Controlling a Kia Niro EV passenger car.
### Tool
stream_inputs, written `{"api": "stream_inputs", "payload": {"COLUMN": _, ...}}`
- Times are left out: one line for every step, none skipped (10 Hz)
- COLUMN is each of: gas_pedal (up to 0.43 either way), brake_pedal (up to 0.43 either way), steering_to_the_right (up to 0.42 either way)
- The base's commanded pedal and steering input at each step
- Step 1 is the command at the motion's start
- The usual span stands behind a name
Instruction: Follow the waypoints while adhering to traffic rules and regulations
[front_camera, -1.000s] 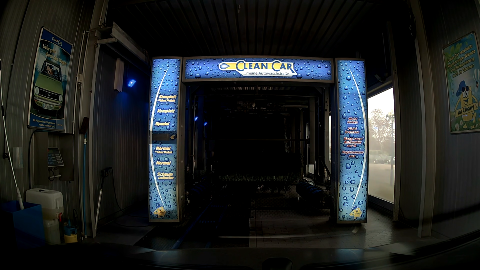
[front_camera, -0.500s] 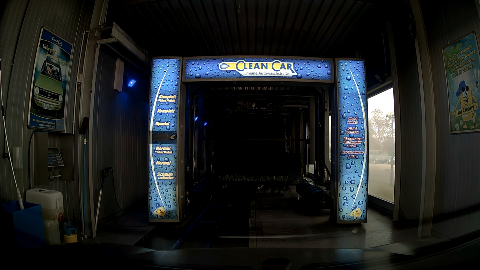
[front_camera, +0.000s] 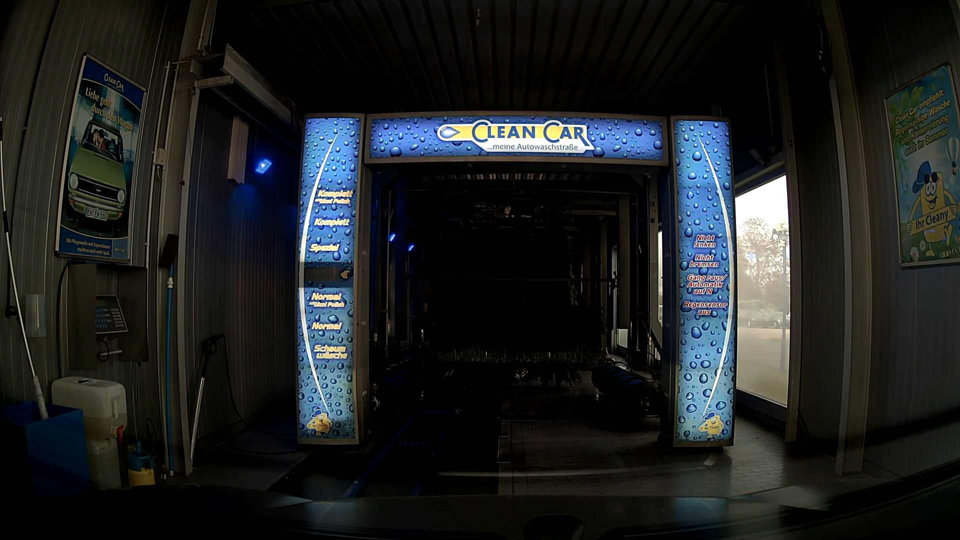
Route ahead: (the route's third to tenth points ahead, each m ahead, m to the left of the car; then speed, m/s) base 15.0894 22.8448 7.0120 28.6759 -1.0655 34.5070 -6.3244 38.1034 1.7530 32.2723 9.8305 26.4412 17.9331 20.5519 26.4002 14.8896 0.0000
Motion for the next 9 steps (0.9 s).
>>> {"api": "stream_inputs", "payload": {"gas_pedal": 0.0, "brake_pedal": 0.0, "steering_to_the_right": -0.014}}
{"api": "stream_inputs", "payload": {"gas_pedal": 0.0, "brake_pedal": 0.0, "steering_to_the_right": -0.015}}
{"api": "stream_inputs", "payload": {"gas_pedal": 0.0, "brake_pedal": 0.0, "steering_to_the_right": -0.015}}
{"api": "stream_inputs", "payload": {"gas_pedal": 0.0, "brake_pedal": 0.0, "steering_to_the_right": -0.014}}
{"api": "stream_inputs", "payload": {"gas_pedal": 0.0, "brake_pedal": 0.0, "steering_to_the_right": -0.014}}
{"api": "stream_inputs", "payload": {"gas_pedal": 0.0, "brake_pedal": 0.0, "steering_to_the_right": -0.015}}
{"api": "stream_inputs", "payload": {"gas_pedal": 0.0, "brake_pedal": 0.006, "steering_to_the_right": -0.014}}
{"api": "stream_inputs", "payload": {"gas_pedal": 0.0, "brake_pedal": 0.0, "steering_to_the_right": -0.014}}
{"api": "stream_inputs", "payload": {"gas_pedal": 0.0, "brake_pedal": 0.0, "steering_to_the_right": -0.014}}
